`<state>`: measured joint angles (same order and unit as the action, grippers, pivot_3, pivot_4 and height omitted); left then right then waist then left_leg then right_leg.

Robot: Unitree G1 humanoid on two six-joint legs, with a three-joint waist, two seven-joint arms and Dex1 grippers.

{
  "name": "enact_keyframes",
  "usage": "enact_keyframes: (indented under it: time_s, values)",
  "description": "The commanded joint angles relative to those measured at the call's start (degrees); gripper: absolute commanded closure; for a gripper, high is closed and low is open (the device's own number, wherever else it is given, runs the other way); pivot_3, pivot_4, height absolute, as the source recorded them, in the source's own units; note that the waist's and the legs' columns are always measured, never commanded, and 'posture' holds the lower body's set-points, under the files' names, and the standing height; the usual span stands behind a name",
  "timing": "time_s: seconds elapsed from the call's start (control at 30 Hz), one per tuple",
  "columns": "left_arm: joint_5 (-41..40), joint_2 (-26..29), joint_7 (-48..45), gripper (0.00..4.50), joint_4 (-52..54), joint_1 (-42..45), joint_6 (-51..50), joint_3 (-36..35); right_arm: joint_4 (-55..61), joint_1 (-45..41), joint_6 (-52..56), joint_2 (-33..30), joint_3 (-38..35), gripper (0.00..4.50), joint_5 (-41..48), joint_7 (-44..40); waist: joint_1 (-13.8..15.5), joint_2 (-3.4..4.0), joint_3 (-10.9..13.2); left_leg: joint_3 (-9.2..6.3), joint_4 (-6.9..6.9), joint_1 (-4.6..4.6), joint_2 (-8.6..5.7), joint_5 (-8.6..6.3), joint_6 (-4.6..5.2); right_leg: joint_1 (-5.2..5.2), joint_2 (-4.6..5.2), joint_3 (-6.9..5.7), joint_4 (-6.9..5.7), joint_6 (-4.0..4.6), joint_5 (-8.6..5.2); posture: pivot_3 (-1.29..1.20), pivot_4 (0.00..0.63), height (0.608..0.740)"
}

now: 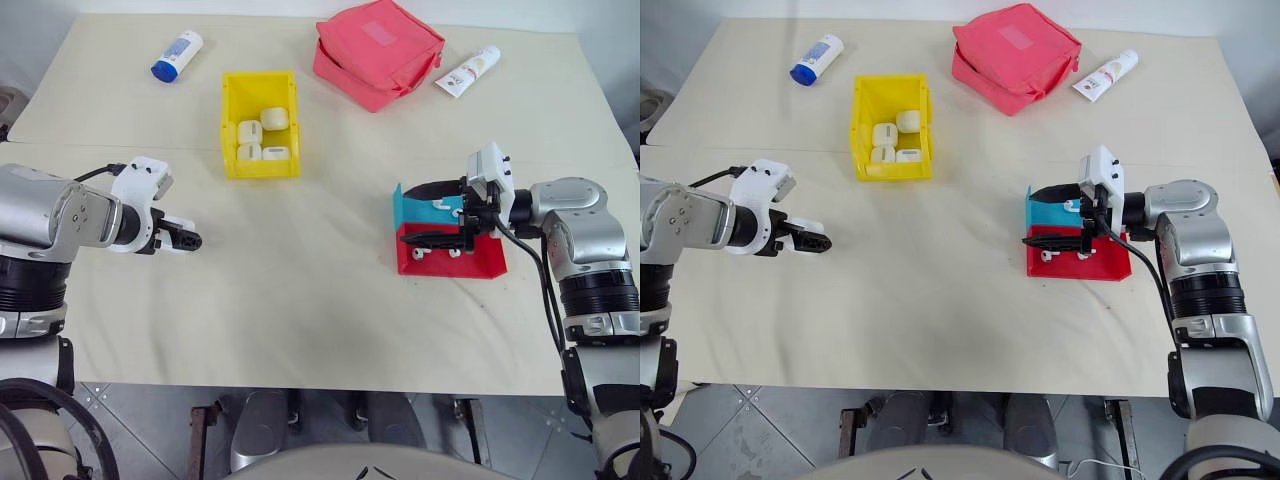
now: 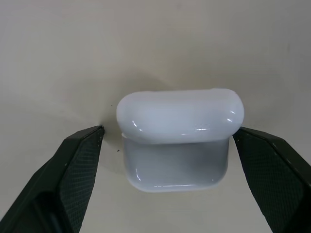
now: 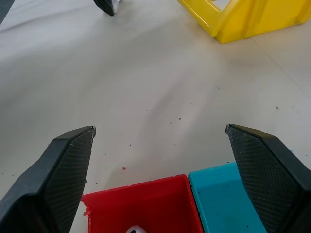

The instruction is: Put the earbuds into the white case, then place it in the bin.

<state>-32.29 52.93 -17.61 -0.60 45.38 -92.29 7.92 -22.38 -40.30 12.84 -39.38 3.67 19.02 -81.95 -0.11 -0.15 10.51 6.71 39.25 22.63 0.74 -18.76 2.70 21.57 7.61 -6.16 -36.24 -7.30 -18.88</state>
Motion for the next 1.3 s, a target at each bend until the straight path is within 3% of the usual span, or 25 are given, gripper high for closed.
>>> enact_keyframes:
  time_s: [0.03, 0.27, 0.7, 0.93, 1.13, 1.3]
  values:
    - [-5.8, 1.45, 1.64, 0.01, -1.37, 0.03, -0.21, 2.67, 1.83, -0.13, -0.05, -0.69, -1.35, 0.0, 0.54, 0.05, -0.06, 0.0, 0.0, 0.01, 0.0, -0.01, 0.0, 0.0, 0.0, 0.0, 0.0, 0.01, -0.01, 0.0, 0.0, 0.0, 0.15, 0.74]
    - [-14.86, 4.94, 6.61, 0.01, -2.74, 0.97, -0.21, 6.06, 1.64, -0.2, -0.14, -0.62, -1.33, 0.0, 0.44, 0.23, -0.15, 0.0, 0.0, 0.01, -0.01, -0.01, 0.0, 0.0, 0.0, 0.0, 0.02, 0.05, -0.01, 0.0, 0.0, 0.0, 0.15, 0.74]
    - [-29.82, 3.3, 22.83, 0.01, -8.28, 1.95, -0.21, 5.42, 1.37, -0.46, -0.27, -0.2, -1.05, 0.0, 0.31, 0.42, -0.14, 0.04, -0.02, 0.0, -0.04, -0.24, -0.04, -0.01, 0.0, -0.08, 0.06, 0.2, -0.21, 0.0, 0.0, 0.0, 0.15, 0.74]
    - [-37.81, 5.5, 28.63, 1.7, -8.07, 1.62, -0.21, 6.67, 1.19, -0.4, -0.43, -0.24, -1.15, 0.0, 0.24, 0.67, -0.13, 0.04, -0.02, -0.01, -0.05, -0.23, -0.05, -0.01, 0.0, -0.08, 0.07, 0.23, -0.21, 0.0, 0.0, 0.0, 0.15, 0.74]
    - [-41.18, 6.85, 31.15, 1.7, -5.57, 0.47, -0.21, 5.85, 0.91, -0.44, -0.61, -0.1, -1.12, 0.0, 0.2, 0.91, -0.18, 0.04, -0.02, -0.01, -0.04, -0.23, -0.05, -0.01, -0.01, -0.08, 0.07, 0.25, -0.21, 0.0, 0.0, 0.0, 0.15, 0.74]
    - [-30.31, 3.47, 27.24, 1.7, 5.73, -2.51, 7.12, -0.48, 0.97, -0.38, -0.62, -0.22, -1.2, 0.0, 0.25, 1.07, 0.12, 0.03, -0.02, -0.01, -0.04, -0.21, -0.07, -0.01, -0.01, -0.08, 0.05, 0.21, -0.19, 0.0, 0.0, 0.0, 0.15, 0.74]
